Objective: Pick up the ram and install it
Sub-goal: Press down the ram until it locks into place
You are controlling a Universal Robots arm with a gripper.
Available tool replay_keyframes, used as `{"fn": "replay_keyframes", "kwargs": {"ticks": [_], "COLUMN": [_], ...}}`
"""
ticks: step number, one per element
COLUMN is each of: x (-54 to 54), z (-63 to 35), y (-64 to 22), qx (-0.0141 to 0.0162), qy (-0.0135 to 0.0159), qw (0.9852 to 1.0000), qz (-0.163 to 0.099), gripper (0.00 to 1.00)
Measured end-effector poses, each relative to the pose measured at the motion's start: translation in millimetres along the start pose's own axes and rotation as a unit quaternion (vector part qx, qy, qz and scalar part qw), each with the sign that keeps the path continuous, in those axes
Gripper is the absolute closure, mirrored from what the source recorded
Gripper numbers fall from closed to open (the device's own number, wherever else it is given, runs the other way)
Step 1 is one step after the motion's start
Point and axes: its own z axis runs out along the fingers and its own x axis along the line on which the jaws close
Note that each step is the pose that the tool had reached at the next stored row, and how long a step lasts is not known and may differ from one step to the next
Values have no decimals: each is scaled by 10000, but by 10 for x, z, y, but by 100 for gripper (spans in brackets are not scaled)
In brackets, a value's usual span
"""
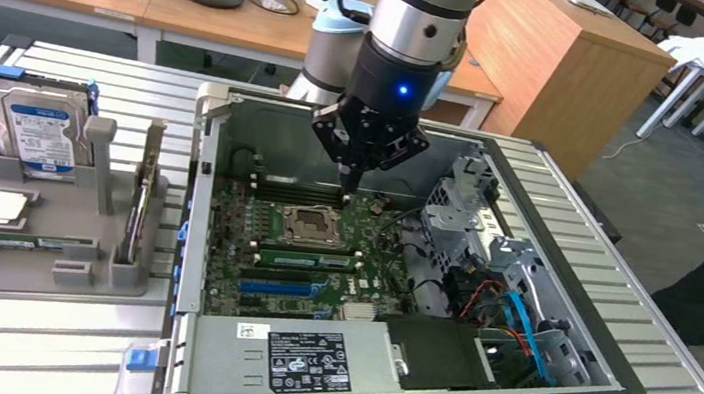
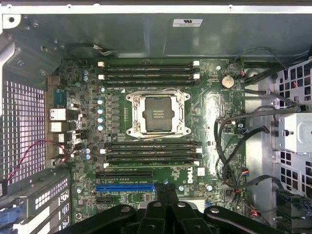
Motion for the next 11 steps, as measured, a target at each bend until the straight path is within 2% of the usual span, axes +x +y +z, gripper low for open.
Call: {"fn": "replay_keyframes", "kwargs": {"ticks": [6, 11], "x": [-15, -16], "z": [0, -3], "y": [1, 1], "qx": [29, 33], "qy": [47, 51], "qw": [10000, 10000], "qz": [11, 14], "gripper": [90, 90]}}
